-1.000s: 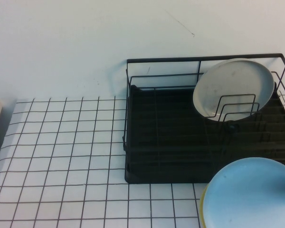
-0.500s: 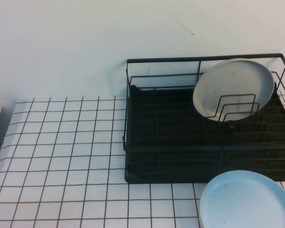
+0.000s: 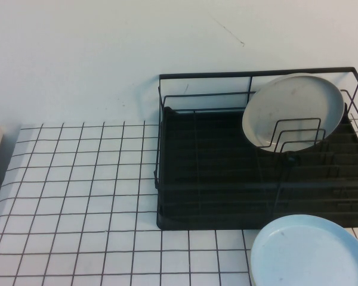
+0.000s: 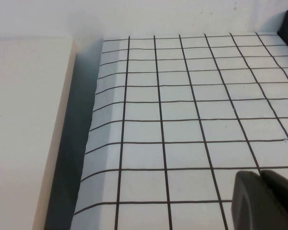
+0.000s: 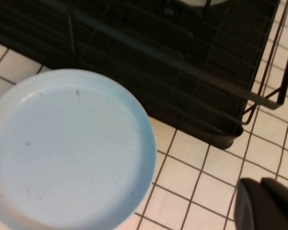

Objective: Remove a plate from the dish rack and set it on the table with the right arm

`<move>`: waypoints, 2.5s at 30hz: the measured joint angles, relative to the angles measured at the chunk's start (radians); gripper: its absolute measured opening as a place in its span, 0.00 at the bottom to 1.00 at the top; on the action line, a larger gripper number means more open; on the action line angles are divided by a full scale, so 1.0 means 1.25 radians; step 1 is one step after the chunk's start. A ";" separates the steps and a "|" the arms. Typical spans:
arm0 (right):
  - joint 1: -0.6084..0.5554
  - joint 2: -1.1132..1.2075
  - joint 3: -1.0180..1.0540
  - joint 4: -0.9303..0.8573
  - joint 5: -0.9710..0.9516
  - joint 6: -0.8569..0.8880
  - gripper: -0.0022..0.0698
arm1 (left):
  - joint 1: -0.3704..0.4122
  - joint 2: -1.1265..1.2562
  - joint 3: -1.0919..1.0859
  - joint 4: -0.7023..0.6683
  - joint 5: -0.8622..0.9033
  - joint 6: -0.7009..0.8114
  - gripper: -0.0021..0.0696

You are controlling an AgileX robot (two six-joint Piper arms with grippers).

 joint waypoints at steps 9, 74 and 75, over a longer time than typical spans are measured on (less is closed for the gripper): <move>0.000 -0.169 0.029 0.084 0.044 0.027 0.03 | 0.000 0.000 0.000 0.000 0.000 0.000 0.02; -0.087 -0.656 0.632 -0.083 -0.376 0.248 0.03 | 0.000 0.000 0.000 0.000 0.000 0.000 0.02; -0.087 -0.656 0.632 -0.085 -0.376 0.248 0.03 | 0.000 0.000 0.000 0.000 0.000 0.000 0.02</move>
